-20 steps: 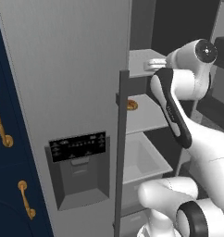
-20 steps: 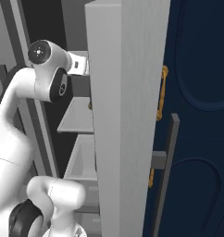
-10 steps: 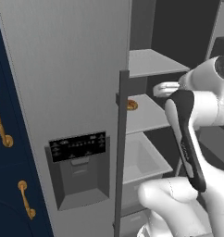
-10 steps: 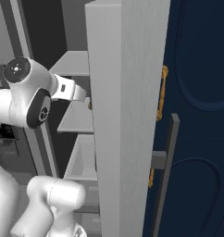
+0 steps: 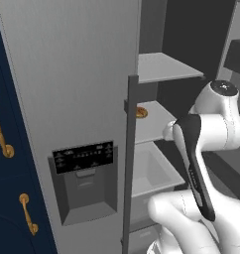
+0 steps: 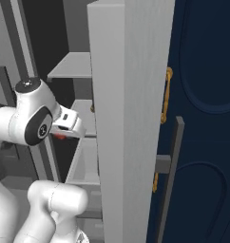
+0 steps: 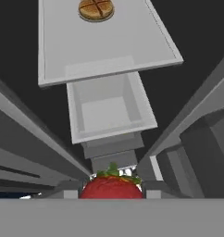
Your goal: Take the strawberry from the fridge and place it on top of the pancake, located on the dining counter.
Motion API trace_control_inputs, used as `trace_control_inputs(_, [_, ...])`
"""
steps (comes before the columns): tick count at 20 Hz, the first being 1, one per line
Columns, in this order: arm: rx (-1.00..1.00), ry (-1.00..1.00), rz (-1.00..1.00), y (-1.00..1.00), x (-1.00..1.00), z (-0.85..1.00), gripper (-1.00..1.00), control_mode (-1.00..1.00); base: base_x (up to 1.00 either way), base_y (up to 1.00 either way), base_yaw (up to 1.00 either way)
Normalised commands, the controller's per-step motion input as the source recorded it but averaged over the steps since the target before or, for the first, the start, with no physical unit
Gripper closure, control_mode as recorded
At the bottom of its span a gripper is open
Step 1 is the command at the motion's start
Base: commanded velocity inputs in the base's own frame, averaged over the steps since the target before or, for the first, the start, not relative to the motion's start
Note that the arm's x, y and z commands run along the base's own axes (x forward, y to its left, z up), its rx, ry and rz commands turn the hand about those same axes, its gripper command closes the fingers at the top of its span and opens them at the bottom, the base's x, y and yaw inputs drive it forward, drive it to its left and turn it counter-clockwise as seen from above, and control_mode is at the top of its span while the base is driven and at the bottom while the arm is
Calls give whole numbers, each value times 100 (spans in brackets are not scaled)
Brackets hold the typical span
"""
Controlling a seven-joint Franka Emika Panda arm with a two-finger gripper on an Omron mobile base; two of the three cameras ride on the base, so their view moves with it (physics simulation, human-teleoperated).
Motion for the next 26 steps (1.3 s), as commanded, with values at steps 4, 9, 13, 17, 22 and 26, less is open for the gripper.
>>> trace_control_inputs(4, [0, 19, 0, 0, -3, -73, 100, -100, 0, 0, 0])
trace_control_inputs(9, [0, 8, 0, 0, -41, -52, 100, -100, 0, 0, 0])
trace_control_inputs(13, [0, 4, 0, 1, -53, -31, 100, -100, 0, 0, 0])
trace_control_inputs(17, [0, 0, 0, 1, -29, -21, 100, -100, 0, 0, 0])
trace_control_inputs(22, [0, 0, 0, 2, -6, -8, 100, -100, 0, 0, 0])
trace_control_inputs(26, [0, 0, 0, 0, 0, 0, 100, -100, 0, 0, 0])
